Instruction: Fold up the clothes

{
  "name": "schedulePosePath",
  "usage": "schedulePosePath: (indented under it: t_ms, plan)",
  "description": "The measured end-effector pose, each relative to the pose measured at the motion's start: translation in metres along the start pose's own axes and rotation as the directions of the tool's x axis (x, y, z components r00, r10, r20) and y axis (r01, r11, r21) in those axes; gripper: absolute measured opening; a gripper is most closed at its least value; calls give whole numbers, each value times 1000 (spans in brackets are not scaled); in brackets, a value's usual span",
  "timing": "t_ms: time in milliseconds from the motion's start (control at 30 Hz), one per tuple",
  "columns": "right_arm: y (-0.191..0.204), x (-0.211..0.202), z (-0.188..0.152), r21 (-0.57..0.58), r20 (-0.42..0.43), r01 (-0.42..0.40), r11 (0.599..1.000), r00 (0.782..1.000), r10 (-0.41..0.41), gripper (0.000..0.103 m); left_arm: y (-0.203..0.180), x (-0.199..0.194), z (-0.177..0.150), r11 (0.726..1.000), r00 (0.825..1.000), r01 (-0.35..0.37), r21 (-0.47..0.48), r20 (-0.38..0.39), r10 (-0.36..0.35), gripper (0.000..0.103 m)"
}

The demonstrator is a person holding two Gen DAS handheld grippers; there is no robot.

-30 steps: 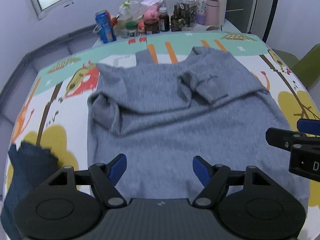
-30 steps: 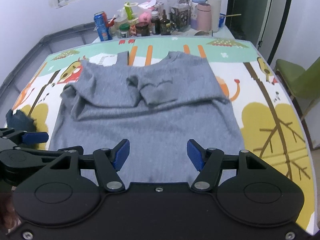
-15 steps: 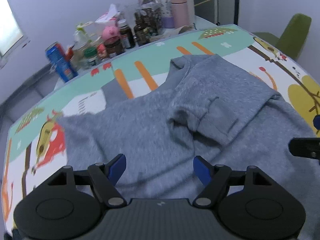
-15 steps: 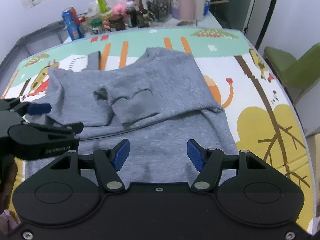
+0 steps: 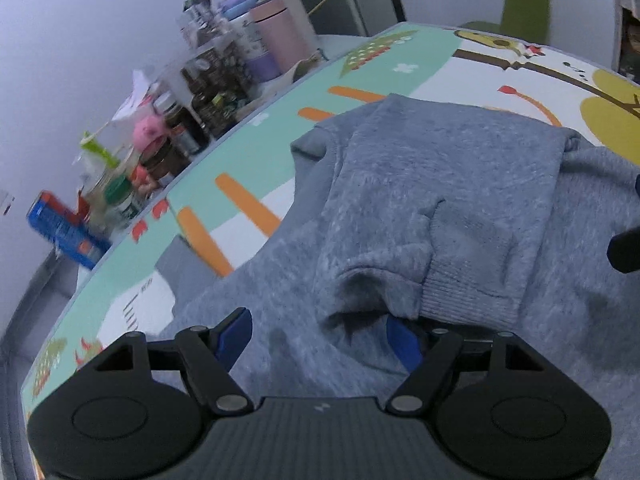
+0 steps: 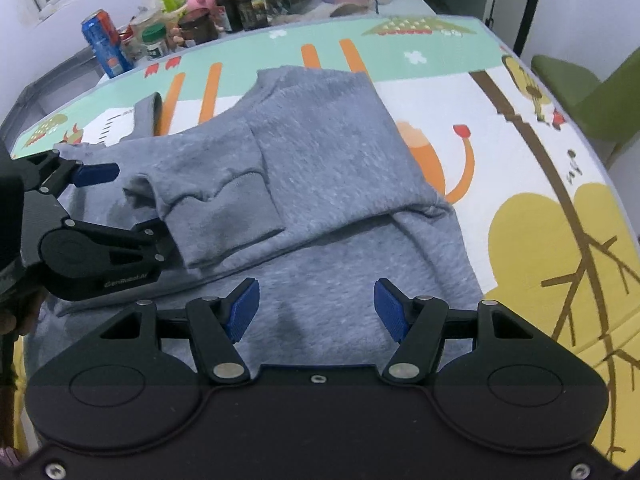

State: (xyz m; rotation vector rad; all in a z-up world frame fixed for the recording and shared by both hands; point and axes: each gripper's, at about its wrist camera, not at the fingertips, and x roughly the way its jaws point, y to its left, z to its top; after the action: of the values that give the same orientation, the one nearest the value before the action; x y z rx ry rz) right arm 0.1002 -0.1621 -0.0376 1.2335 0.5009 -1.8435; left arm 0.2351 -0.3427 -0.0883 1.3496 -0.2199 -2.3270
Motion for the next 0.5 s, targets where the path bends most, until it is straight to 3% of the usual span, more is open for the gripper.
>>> schedulePosePath:
  t_ms: [333, 500]
  plan:
    - [-2, 18, 2, 23, -17, -5, 1000, 1000, 6, 62, 9, 14, 18, 975, 981, 187, -119, 68, -180, 76]
    - [-6, 22, 5, 34, -13, 7, 999, 1000, -6, 62, -2, 21, 32, 969, 976, 211, -132, 75, -202, 77]
